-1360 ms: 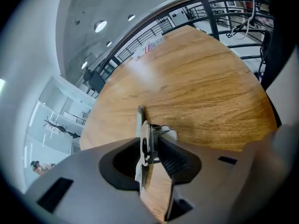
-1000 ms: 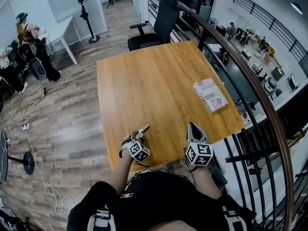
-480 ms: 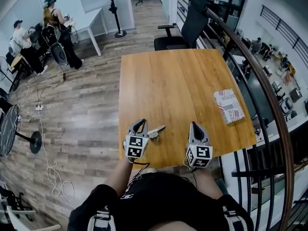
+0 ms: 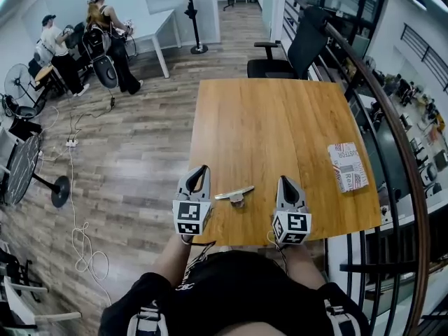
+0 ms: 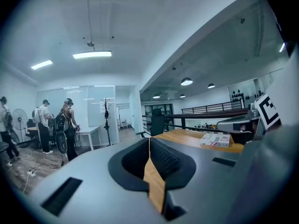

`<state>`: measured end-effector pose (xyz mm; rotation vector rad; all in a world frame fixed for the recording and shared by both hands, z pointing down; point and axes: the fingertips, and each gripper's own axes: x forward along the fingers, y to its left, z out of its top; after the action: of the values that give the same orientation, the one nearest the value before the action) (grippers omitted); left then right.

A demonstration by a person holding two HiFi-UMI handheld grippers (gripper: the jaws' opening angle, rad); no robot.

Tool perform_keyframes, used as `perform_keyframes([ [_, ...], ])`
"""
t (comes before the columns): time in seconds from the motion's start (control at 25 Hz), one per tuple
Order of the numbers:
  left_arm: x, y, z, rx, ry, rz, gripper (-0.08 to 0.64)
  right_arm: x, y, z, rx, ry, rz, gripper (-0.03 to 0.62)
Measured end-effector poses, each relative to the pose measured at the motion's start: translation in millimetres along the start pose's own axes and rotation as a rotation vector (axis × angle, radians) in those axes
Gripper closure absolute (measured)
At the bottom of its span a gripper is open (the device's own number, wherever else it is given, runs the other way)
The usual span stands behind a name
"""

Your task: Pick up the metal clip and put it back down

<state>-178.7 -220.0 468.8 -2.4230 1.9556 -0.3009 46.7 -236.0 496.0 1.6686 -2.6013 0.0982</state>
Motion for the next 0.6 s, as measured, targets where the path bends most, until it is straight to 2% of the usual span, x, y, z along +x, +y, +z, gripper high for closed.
perform_keyframes([
  [0.24, -3, 2, -12, -0.012, 0.027, 0.009, 0.537, 6, 8, 0, 0.002, -0.006, 0.013, 0.577],
  [0.6, 1, -2, -21, 0.020, 0.047, -0.015, 0.537, 6, 7, -1, 0.005, 0.005, 0.010, 0.577],
])
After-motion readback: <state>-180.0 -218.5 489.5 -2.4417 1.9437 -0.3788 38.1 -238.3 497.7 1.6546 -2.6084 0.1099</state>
